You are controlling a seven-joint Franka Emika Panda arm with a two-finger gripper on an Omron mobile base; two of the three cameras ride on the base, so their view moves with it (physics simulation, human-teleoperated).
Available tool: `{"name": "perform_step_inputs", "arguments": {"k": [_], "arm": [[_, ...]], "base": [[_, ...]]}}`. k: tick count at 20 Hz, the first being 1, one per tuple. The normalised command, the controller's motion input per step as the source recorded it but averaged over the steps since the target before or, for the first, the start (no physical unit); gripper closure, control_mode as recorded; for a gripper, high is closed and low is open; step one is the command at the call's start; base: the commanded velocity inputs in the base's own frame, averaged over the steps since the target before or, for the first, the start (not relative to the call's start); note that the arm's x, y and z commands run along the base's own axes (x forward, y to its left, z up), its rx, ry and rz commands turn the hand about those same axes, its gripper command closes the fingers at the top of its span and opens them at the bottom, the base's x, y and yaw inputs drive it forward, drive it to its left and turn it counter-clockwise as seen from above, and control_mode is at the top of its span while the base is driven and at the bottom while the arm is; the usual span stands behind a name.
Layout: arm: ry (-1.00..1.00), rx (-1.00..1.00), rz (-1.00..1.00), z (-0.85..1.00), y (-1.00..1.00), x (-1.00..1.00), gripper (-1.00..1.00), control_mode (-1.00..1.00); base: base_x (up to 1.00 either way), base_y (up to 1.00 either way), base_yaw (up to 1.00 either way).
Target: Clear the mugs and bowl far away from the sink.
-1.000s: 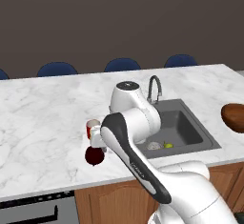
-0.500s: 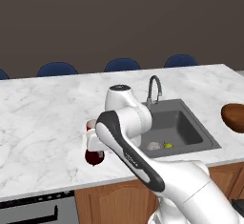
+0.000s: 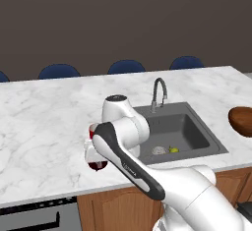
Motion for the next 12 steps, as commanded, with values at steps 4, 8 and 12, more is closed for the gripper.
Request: {"name": "perform_step_inputs", "arguments": {"k": [4, 8, 12], "arm": [[0.0, 0.0, 0.0, -0.27, 0.03, 0.0, -1.0, -1.0], [-0.01, 0.0, 0.0, -0.23, 0.0, 0.0, -1.0, -1.0], [-0.02, 0.0, 0.0, -0.24, 0.02, 0.1, -1.0, -1.0]], "base": [[0.0, 0.0, 0.0], [0.0, 0.0, 0.0], [0.0, 0.0, 0.0]]}}
